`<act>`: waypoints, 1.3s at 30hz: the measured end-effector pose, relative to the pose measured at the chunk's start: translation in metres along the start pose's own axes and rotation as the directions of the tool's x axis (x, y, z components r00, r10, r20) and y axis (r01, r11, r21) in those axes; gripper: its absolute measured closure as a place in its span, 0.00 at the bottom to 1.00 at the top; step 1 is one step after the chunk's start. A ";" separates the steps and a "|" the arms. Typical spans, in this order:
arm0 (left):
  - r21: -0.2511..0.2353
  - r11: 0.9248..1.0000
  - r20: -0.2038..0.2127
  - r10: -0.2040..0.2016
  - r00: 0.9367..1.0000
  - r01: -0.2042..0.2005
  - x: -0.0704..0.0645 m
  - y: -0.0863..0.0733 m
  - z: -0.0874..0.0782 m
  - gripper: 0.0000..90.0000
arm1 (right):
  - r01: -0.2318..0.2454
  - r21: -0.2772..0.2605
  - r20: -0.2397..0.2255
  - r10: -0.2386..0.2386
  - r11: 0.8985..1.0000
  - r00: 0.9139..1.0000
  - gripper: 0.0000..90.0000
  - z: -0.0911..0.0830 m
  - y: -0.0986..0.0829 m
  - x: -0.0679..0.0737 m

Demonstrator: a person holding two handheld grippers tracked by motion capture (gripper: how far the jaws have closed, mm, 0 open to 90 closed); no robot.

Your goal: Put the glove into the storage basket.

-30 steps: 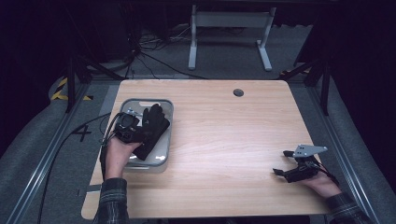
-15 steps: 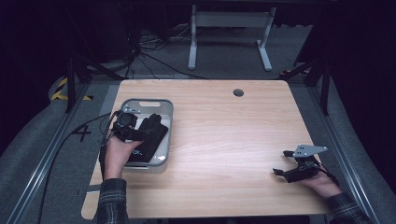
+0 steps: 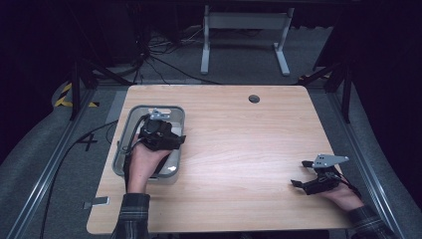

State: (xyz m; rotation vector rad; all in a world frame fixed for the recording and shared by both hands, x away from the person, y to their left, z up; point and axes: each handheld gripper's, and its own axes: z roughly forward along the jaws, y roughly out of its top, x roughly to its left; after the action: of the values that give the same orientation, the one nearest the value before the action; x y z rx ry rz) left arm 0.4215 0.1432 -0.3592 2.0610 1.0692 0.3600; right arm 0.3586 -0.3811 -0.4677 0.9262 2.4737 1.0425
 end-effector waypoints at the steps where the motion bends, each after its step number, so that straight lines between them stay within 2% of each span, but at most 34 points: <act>1: -0.010 1.000 0.006 0.000 1.000 0.000 -0.005 0.001 0.002 0.19 | 0.001 0.000 0.000 -0.001 1.000 1.000 0.11 0.000 0.000 0.000; 4: -0.028 0.999 0.030 0.018 0.999 -0.017 -0.020 0.005 0.007 0.19 | 0.000 0.000 0.000 0.000 1.000 1.000 0.11 0.000 0.000 0.000; 5: -0.028 0.999 0.030 0.018 0.999 -0.017 -0.020 0.005 0.007 0.19 | 0.000 0.000 0.000 0.000 1.000 1.000 0.11 0.000 0.000 0.000; 8: -0.046 0.998 0.063 0.039 0.997 -0.036 -0.035 0.009 0.013 0.18 | 0.000 0.000 0.000 0.000 1.000 1.000 0.11 0.000 0.000 0.000; 14: -0.043 0.996 0.094 0.079 0.992 -0.075 -0.058 0.011 0.024 0.18 | 0.000 0.000 0.000 0.000 1.000 1.000 0.11 0.000 0.000 0.000; 25: -0.032 0.990 0.149 0.142 0.979 -0.139 -0.102 0.007 0.050 0.16 | 0.000 0.000 0.000 0.000 1.000 1.000 0.11 0.000 0.000 0.000; 30: -0.030 0.989 0.177 0.147 0.973 -0.144 -0.114 0.003 0.060 0.16 | 0.000 0.000 0.000 0.000 1.000 1.000 0.11 0.000 0.000 0.000; 32: -0.034 0.988 0.187 0.156 0.970 -0.152 -0.122 -0.001 0.067 0.16 | 0.001 0.000 0.000 -0.001 1.000 1.000 0.11 0.000 0.000 0.000; 39: -0.033 0.986 0.188 0.167 0.968 -0.164 -0.135 -0.010 0.079 0.16 | 0.000 0.000 0.000 0.000 1.000 1.000 0.11 0.000 0.000 0.000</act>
State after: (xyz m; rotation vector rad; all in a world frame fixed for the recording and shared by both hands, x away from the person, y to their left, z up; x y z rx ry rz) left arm 0.3777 0.0000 -0.4061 2.1277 0.7796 0.2477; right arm 0.3586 -0.3811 -0.4677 0.9260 2.4740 1.0420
